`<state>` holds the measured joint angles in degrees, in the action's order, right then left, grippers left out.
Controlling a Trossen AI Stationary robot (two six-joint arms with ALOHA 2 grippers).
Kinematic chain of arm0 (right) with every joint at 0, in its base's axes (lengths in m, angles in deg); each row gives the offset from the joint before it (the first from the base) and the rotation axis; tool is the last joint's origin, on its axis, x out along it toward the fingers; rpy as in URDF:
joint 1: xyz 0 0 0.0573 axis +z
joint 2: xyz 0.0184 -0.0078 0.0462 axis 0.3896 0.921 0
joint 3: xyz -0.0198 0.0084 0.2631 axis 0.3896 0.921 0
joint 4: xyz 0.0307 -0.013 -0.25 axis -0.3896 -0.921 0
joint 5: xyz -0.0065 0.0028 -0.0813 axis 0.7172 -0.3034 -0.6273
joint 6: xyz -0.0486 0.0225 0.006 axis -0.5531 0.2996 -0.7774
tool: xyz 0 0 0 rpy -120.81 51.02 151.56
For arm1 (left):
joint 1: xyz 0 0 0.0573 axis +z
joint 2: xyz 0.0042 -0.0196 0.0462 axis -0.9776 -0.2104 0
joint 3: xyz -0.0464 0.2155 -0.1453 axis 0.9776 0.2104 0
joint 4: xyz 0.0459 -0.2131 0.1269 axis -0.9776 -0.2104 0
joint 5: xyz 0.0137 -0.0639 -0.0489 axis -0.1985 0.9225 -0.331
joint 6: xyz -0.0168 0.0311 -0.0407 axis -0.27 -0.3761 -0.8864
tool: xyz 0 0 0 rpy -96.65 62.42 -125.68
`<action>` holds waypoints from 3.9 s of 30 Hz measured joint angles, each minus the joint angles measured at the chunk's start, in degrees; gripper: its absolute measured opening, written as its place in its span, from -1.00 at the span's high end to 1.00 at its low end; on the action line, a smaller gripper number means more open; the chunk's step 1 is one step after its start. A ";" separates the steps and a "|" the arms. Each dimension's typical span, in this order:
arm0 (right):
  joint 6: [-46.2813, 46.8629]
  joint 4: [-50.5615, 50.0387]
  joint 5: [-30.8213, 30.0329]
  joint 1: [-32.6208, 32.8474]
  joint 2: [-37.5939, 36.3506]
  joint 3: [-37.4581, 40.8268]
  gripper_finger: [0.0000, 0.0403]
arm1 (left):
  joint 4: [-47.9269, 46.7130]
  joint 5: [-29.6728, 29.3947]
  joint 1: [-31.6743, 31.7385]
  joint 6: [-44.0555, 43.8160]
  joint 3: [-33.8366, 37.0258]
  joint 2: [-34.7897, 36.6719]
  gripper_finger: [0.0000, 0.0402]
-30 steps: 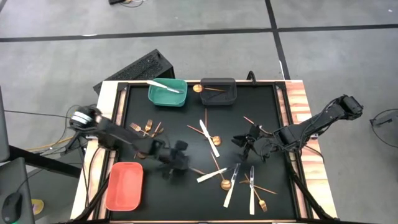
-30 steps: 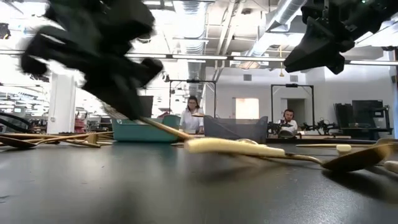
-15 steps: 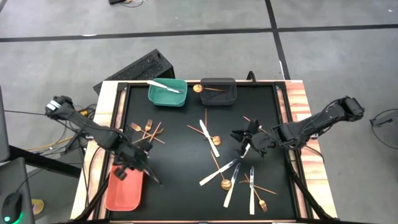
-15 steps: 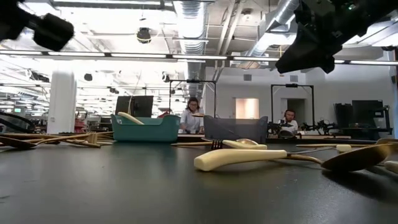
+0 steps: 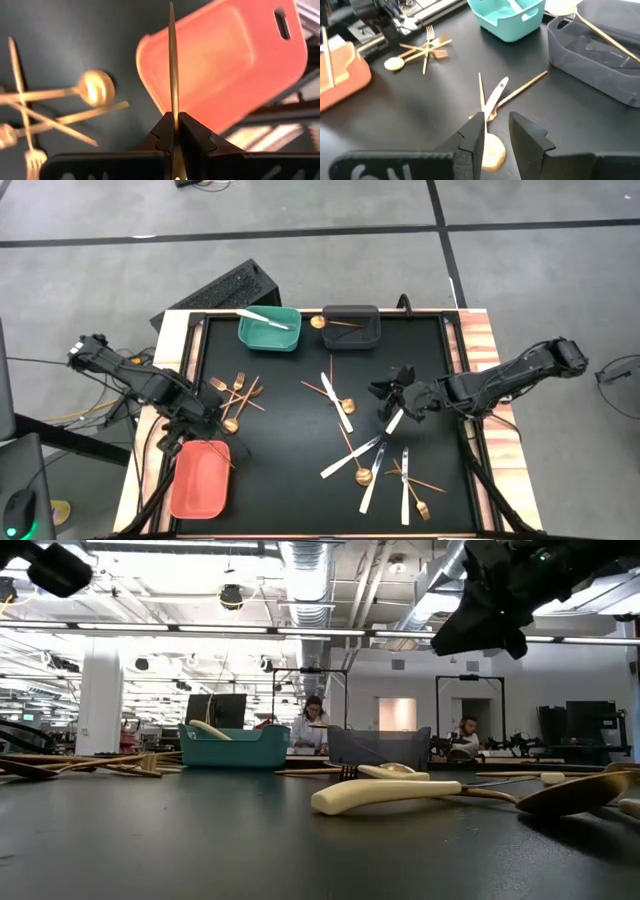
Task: Sort silverware by color (type)
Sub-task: Put the gold fork into the orange bin
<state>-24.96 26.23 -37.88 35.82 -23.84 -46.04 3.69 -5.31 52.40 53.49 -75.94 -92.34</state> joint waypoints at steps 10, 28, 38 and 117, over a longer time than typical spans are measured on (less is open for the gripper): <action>0.28 4.14 0.14 -1.49 0.00 0.00 0.42 | -5.67 12.81 -1.60 1.82 -1.57 -7.65 0.98; 0.44 4.78 3.44 -1.31 0.00 0.00 0.38 | -2.08 14.31 -1.55 19.06 -1.58 -25.53 0.96; 0.44 4.97 3.48 -1.31 0.67 -0.02 0.29 | 2.06 9.47 -1.18 9.99 -1.58 -25.52 0.82; -20.68 4.61 25.71 -15.25 25.36 -11.46 0.28 | 83.39 -52.99 13.35 -17.12 24.29 1.28 0.61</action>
<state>-45.64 30.84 -12.18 20.57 1.52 -57.50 87.08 -58.30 65.76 36.37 -51.65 -91.06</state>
